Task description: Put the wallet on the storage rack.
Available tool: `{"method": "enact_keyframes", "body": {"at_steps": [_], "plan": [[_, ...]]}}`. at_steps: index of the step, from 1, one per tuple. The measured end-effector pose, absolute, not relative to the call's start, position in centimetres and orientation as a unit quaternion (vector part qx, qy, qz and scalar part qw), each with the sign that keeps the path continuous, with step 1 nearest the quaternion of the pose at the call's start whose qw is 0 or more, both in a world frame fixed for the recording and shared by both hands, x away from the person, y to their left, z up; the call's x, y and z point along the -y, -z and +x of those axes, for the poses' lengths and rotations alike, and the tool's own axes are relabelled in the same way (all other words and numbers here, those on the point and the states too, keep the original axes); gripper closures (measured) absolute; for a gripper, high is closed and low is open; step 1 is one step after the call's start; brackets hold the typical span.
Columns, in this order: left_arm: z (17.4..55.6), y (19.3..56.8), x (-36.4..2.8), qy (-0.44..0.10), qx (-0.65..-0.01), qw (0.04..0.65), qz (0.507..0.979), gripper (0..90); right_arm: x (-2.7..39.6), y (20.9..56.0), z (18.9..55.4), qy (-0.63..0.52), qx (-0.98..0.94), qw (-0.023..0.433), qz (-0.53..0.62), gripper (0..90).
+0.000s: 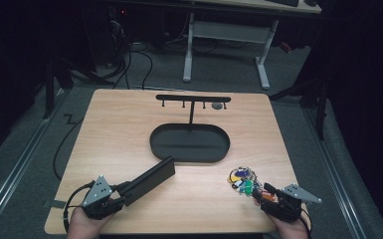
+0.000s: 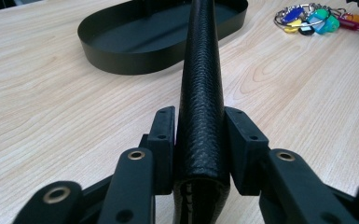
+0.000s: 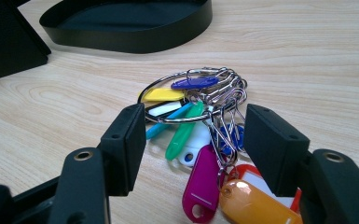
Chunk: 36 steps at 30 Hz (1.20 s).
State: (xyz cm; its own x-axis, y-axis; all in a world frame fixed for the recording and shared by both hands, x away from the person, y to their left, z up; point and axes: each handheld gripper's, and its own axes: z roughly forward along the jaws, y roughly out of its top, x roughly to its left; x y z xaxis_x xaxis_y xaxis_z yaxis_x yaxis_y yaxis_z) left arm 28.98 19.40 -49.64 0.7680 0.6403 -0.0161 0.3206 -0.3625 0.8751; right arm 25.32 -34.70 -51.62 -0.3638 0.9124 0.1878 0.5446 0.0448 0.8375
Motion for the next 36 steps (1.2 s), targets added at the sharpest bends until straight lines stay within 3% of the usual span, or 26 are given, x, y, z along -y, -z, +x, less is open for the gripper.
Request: {"method": "enact_keyframes", "body": {"at_steps": [11,16,27,36], "plan": [[29.6,48.0,-18.2,-0.140,-0.308,0.413,0.846,68.1,34.7,51.6,25.4,-0.450,-0.694,0.205,0.524,40.1],[30.2,47.3,-17.3,-0.140,-0.308,0.391,0.856,62.7,34.8,51.6,25.4,-0.451,-0.693,0.205,0.523,40.1],[30.7,46.2,-15.9,-0.139,-0.278,0.343,0.886,71.8,34.7,51.4,25.4,-0.456,-0.695,0.202,0.518,40.0],[30.3,46.2,-15.4,-0.157,-0.242,0.329,0.899,73.1,34.7,51.3,25.4,-0.458,-0.695,0.203,0.516,40.1]]}}
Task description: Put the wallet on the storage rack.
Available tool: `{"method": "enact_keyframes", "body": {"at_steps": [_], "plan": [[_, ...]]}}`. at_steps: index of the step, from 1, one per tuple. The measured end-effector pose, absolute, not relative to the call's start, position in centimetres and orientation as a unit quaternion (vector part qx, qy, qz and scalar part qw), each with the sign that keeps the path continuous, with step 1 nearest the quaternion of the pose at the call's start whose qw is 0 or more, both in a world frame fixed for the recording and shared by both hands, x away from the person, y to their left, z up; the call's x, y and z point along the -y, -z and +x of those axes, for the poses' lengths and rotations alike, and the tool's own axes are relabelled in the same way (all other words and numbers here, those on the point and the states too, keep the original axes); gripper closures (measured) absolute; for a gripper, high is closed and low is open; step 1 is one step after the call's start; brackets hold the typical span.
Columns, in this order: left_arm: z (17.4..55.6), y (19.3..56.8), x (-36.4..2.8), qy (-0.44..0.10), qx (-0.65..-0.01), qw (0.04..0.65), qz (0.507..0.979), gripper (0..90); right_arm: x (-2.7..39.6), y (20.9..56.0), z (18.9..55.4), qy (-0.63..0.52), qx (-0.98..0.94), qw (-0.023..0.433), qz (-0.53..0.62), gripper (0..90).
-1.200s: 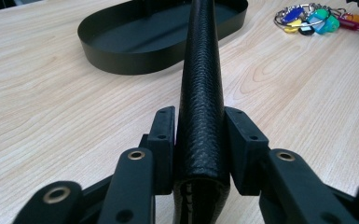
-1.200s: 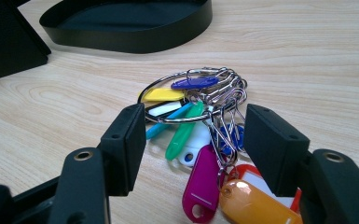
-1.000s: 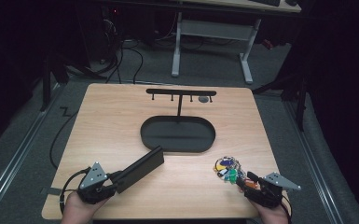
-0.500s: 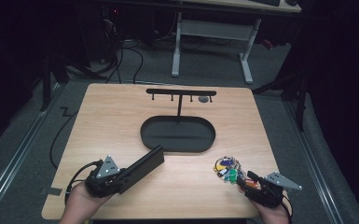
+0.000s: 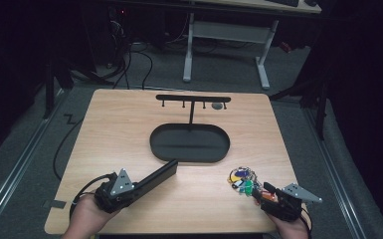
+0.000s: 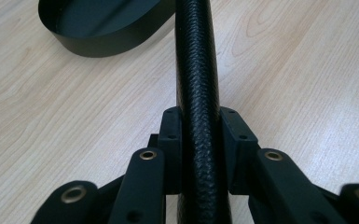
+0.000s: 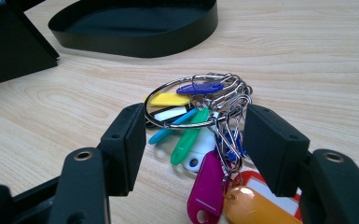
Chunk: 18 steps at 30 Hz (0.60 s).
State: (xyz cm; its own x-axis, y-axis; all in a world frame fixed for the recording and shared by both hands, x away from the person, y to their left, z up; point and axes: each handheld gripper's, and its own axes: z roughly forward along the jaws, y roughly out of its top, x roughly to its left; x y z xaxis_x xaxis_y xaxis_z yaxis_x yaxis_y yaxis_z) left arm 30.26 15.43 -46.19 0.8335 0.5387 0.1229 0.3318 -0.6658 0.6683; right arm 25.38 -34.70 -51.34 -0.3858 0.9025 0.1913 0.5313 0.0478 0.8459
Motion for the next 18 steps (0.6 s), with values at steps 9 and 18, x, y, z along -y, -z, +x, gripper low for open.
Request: {"method": "enact_keyframes", "body": {"at_steps": [9,18], "plan": [[30.0,45.2,-14.5,-0.178,-0.216,0.308,0.909,74.1,34.7,51.4,25.3,-0.458,-0.694,0.202,0.517,40.1],[29.2,43.2,-13.2,-0.214,-0.170,0.324,0.906,74.6,34.7,51.4,25.4,-0.457,-0.695,0.202,0.517,40.1]]}}
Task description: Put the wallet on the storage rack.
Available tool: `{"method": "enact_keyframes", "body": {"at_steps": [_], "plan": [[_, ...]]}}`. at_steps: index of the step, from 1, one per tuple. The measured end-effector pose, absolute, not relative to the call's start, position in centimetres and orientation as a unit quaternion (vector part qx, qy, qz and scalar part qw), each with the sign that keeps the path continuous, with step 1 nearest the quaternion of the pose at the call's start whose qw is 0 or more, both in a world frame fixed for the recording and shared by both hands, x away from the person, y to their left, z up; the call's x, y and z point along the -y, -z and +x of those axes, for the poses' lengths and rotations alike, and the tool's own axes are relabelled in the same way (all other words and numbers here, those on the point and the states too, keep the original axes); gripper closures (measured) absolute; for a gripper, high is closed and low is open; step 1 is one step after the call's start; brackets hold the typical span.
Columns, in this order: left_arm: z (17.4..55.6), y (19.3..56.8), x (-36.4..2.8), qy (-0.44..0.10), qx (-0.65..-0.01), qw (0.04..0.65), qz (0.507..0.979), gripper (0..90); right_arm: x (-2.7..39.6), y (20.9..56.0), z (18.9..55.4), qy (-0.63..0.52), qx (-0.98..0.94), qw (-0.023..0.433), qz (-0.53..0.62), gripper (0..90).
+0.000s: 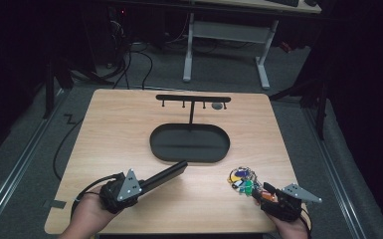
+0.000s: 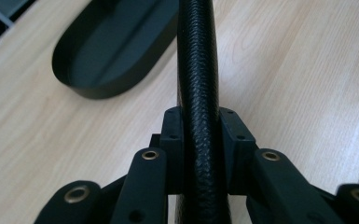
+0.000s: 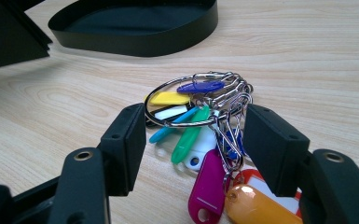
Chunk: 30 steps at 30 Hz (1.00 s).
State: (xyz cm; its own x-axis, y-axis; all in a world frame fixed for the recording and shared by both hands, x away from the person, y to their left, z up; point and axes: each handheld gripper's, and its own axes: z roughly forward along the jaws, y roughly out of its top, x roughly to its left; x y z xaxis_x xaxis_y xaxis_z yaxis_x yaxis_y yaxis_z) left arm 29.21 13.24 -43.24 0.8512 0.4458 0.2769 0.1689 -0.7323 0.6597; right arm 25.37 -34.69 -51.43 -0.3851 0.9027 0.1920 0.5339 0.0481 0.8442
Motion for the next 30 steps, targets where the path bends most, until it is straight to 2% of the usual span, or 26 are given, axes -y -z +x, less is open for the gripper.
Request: {"method": "enact_keyframes", "body": {"at_steps": [14,30], "plan": [[31.0,42.3,-10.7,-0.290,-0.094,0.322,0.896,74.5,35.0,51.4,25.1,-0.458,-0.693,0.206,0.517,40.1],[34.7,42.3,-7.7,-0.314,-0.047,0.315,0.894,74.4,35.3,51.4,25.0,-0.457,-0.691,0.208,0.520,40.1]]}}
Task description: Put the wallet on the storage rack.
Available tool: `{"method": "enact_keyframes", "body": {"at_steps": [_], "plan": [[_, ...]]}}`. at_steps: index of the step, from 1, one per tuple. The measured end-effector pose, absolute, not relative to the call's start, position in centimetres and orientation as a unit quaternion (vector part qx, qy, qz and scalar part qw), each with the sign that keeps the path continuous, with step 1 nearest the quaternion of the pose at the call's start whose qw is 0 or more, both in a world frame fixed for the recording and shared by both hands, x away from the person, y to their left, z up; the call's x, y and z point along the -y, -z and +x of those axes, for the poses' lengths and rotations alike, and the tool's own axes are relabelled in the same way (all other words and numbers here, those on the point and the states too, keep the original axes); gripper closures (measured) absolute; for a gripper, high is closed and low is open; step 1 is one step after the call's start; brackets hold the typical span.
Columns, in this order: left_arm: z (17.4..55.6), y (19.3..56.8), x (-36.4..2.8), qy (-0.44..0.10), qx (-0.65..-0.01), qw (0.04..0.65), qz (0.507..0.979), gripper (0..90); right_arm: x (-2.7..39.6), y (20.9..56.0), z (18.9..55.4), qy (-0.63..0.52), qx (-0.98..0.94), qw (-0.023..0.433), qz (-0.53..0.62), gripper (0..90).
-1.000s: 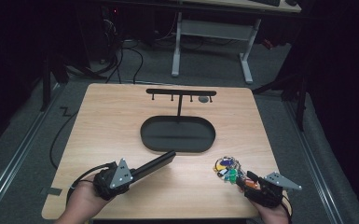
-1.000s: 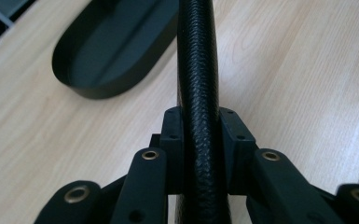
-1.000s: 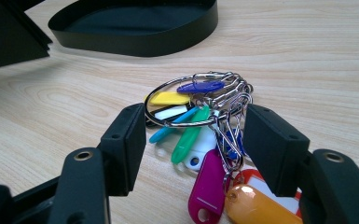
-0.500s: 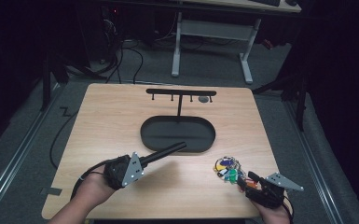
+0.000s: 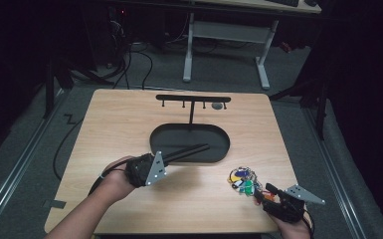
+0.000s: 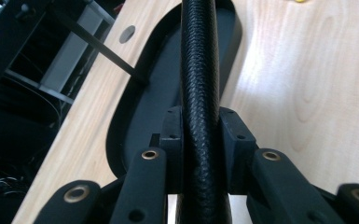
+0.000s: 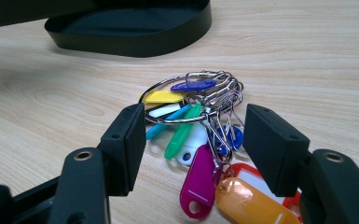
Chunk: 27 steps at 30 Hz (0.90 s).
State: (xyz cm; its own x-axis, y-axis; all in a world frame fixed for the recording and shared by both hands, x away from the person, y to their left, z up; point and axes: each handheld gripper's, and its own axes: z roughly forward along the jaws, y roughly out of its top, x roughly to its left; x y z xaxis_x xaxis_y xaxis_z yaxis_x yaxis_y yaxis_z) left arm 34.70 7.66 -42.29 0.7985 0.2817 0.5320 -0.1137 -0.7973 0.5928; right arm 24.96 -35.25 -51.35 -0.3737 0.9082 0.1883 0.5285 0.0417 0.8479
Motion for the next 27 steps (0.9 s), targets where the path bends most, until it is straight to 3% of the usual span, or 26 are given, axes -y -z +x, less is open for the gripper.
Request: {"method": "enact_keyframes", "body": {"at_steps": [27], "plan": [[42.2,42.8,-3.9,-0.337,-0.022,0.297,0.893,74.3,35.7,51.4,24.5,-0.457,-0.687,0.209,0.525,40.1]]}}
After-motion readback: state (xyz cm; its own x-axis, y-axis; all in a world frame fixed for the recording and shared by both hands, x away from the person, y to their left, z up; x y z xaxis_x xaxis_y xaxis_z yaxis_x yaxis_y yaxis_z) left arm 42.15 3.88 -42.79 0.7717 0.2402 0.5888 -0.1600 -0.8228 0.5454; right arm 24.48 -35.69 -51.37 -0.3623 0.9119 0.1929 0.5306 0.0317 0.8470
